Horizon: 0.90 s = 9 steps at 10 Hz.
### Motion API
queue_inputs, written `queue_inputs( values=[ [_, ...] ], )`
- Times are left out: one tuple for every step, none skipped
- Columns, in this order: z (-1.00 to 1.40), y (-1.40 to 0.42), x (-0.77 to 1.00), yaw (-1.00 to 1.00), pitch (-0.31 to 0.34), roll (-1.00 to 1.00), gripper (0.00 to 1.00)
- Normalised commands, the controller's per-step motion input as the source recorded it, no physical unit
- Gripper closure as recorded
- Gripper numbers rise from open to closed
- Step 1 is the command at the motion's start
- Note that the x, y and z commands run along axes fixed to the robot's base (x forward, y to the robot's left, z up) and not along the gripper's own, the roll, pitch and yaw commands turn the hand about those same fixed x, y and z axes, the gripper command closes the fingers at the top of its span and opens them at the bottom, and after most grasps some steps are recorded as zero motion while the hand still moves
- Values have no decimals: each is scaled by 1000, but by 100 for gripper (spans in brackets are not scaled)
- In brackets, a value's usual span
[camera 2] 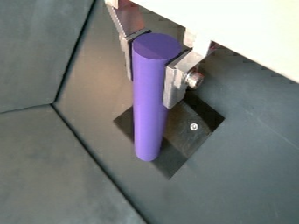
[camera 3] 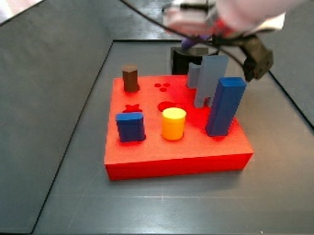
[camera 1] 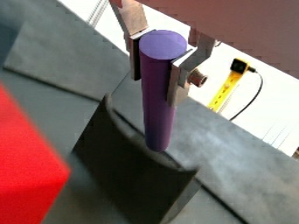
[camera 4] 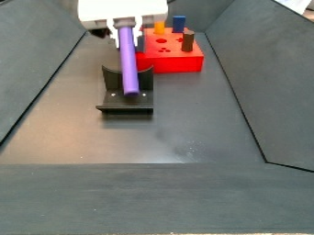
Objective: Pick up the round object. Move up. Place the round object on the fixture. Regrasp the round object. Move to above the board. Insert the round object.
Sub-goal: Move to above the board.
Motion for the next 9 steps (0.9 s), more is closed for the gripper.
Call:
queue_inputs(
  values=[
    [1000, -100, -1, 186, 231, -7, 100],
    [1000, -98, 6, 218, 180, -13, 100],
    [1000, -96, 11, 228, 126, -10, 100],
    [1000, -94, 15, 221, 86, -5, 100],
    [1000, -92, 18, 210, 61, -5, 100],
    [1000, -86, 24, 173, 16, -10, 100],
    [1000, -83, 26, 155, 7, -11, 100],
    [1000, -79, 28, 114, -4, -14, 100],
    [1000, -75, 32, 87, -1, -13, 100]
  ],
)
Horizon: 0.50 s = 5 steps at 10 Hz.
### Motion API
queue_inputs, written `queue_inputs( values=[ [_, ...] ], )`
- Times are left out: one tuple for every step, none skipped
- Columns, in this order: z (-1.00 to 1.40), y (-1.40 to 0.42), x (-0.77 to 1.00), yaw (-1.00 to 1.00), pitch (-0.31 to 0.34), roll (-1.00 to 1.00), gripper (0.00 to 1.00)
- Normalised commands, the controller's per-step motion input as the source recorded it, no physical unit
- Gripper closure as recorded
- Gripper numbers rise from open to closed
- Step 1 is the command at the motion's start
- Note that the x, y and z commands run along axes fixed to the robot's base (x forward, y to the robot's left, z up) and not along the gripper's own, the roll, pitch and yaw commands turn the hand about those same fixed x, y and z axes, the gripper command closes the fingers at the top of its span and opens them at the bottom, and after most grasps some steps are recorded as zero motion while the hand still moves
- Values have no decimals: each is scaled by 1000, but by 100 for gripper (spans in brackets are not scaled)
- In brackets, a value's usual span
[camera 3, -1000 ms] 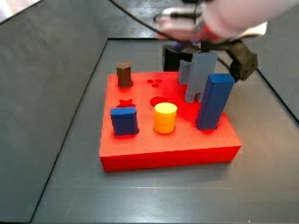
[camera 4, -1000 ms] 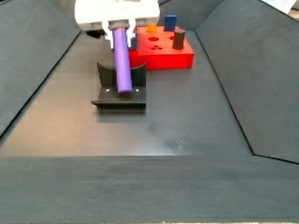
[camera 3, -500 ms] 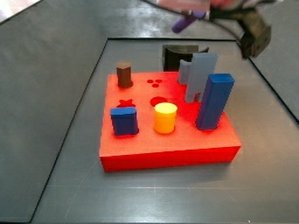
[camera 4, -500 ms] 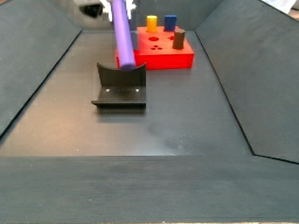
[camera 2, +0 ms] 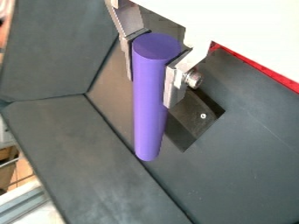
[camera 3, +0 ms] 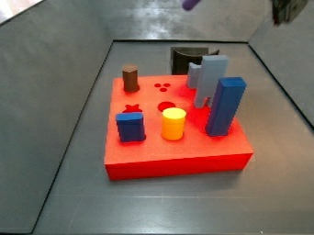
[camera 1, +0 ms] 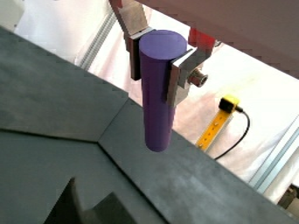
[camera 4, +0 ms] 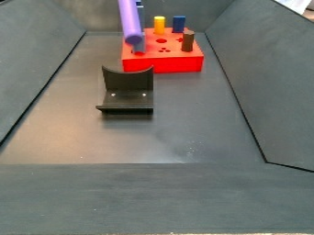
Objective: Pick up the round object. Move up. Place the round object on the fixture. Regrasp the round object. Move to above the board. Insert the round object.
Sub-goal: Move to above the board.
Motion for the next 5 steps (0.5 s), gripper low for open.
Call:
queue_inputs(
  values=[
    [935, -63, 35, 54, 13, -15, 100],
    [825, -54, 33, 41, 25, -15, 100],
    [604, -35, 35, 23, 50, -20, 100],
    [497, -30, 34, 20, 65, -20, 100],
    [276, -29, 32, 19, 95, -21, 100]
  ],
)
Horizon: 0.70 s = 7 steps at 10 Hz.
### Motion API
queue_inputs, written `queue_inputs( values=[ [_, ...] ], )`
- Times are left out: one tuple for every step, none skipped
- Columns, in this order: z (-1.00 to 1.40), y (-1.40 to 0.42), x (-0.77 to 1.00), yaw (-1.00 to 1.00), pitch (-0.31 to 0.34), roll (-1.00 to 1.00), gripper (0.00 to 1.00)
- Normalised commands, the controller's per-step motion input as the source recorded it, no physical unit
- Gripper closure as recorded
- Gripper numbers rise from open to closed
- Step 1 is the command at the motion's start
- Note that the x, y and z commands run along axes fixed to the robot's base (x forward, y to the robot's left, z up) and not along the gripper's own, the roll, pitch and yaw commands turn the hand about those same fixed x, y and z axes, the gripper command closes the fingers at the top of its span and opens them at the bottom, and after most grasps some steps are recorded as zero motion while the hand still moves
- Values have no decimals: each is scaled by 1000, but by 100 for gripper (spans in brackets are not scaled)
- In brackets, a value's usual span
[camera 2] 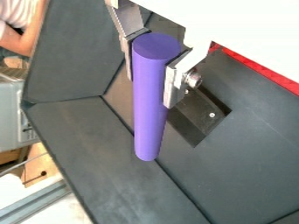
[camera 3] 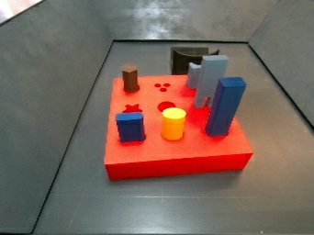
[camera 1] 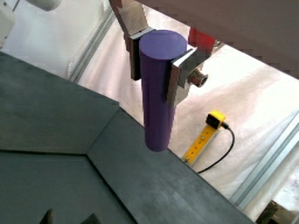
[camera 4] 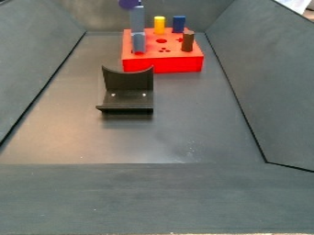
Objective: Pick up the round object. Move up. Place the round object on the fixture. Regrasp the round object. Move to above the board. Insert the round object.
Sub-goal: Move to above the board.
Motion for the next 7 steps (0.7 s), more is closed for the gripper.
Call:
queue_inputs(
  values=[
    [261, -1000, -804, -108, -104, -1000, 100],
    [222, -1000, -817, -105, -110, -1000, 100],
    [242, -1000, -859, -105, -126, -1000, 100],
    [212, -1000, -955, -106, -140, -1000, 100],
    [214, -1000, -980, -111, -143, -1000, 100],
    [146, -716, -761, -119, -141, -1000, 100],
    [108, -546, -597, -125, -135, -1000, 100]
  ],
)
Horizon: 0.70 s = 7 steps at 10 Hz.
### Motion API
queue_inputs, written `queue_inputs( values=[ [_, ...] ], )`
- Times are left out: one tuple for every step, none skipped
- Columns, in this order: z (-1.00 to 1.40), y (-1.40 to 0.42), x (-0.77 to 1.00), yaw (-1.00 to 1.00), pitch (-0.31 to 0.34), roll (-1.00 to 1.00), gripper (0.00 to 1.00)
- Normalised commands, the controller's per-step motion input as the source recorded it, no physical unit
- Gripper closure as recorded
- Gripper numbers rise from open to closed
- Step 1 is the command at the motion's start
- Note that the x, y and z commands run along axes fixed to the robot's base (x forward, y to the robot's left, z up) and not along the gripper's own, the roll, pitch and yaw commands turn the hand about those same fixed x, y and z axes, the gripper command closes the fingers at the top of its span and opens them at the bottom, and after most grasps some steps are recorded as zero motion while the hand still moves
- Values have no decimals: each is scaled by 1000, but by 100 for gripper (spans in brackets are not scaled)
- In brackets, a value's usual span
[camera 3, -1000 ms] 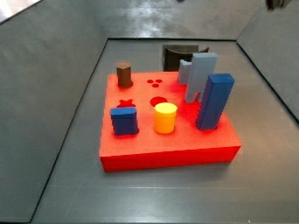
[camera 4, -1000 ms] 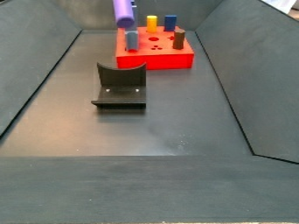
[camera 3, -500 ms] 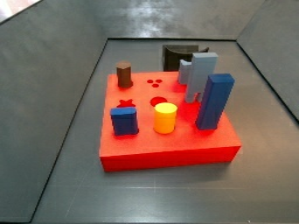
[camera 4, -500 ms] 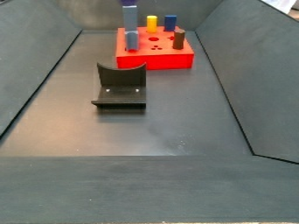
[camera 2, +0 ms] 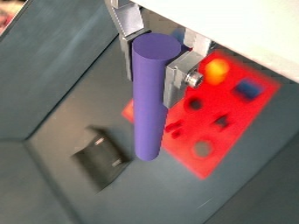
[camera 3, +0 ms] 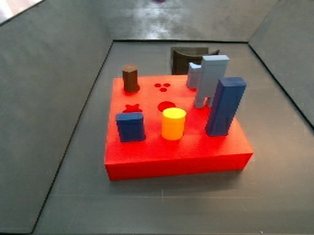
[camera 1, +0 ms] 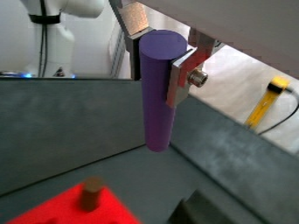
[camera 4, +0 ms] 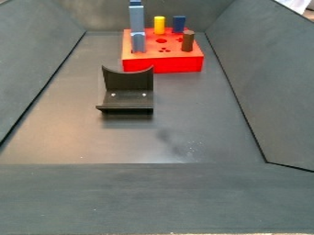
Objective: Pick up the round object. Move up. Place the round object on the fixture. Regrasp the round object. Move to above the board. Insert the round object.
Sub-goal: Move to above the board.
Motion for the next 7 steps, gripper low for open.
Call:
queue_inputs(
  values=[
    [63, -250, -327, -137, -124, -1000, 100],
    [24, -122, -195, -142, -112, -1000, 100],
    [21, -49, -122, -144, -102, -1000, 100],
    [14, -28, -101, -147, -105, -1000, 100],
    [1, 9, -78, -140, -106, -1000, 100],
    [6, 16, -66, -107, -87, -792, 100],
    [-2, 28, -56, -64, -67, -559, 100]
  ],
)
